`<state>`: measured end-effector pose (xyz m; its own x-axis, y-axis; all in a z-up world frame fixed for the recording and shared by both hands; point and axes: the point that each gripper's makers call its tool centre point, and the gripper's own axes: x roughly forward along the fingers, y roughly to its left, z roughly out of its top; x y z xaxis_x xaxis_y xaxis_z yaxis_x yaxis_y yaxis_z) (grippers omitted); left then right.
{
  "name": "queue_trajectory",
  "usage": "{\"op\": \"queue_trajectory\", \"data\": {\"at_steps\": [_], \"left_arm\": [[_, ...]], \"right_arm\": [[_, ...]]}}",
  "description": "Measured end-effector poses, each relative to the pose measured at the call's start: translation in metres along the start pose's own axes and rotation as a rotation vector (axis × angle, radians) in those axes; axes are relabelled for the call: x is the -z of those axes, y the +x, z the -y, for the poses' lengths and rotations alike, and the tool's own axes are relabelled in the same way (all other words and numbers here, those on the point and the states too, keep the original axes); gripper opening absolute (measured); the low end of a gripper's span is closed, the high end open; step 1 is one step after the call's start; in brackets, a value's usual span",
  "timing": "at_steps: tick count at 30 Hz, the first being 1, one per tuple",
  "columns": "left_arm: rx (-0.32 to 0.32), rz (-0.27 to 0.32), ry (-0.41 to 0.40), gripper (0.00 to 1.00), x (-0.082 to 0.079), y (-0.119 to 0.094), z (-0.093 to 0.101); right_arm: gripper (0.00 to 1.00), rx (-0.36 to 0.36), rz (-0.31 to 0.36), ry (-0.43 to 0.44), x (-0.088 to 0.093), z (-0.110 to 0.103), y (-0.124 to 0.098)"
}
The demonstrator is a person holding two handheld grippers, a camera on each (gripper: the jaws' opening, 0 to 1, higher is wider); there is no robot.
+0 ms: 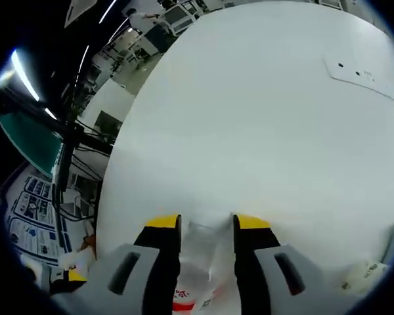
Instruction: Arrange the tabletop items into an orderly group along one side of the table until the central work area is clear of visible clutter.
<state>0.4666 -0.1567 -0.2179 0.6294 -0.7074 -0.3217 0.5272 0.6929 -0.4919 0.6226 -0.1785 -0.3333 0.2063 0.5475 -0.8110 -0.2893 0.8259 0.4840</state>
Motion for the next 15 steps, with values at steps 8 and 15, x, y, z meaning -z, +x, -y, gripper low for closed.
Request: {"op": "queue_trajectory", "data": {"at_steps": [8,15], "left_arm": [[-0.002,-0.002,-0.007,0.76,0.0016,0.0016,-0.0041],[-0.002,-0.013,-0.002,0.76,0.0028,0.0049,-0.0062]], "right_arm": [[0.22,-0.003,0.011,0.023,-0.0043,-0.0014,0.0025],[0.22,0.002,0.033,0.005,-0.0053,-0.0053,-0.0001]]}}
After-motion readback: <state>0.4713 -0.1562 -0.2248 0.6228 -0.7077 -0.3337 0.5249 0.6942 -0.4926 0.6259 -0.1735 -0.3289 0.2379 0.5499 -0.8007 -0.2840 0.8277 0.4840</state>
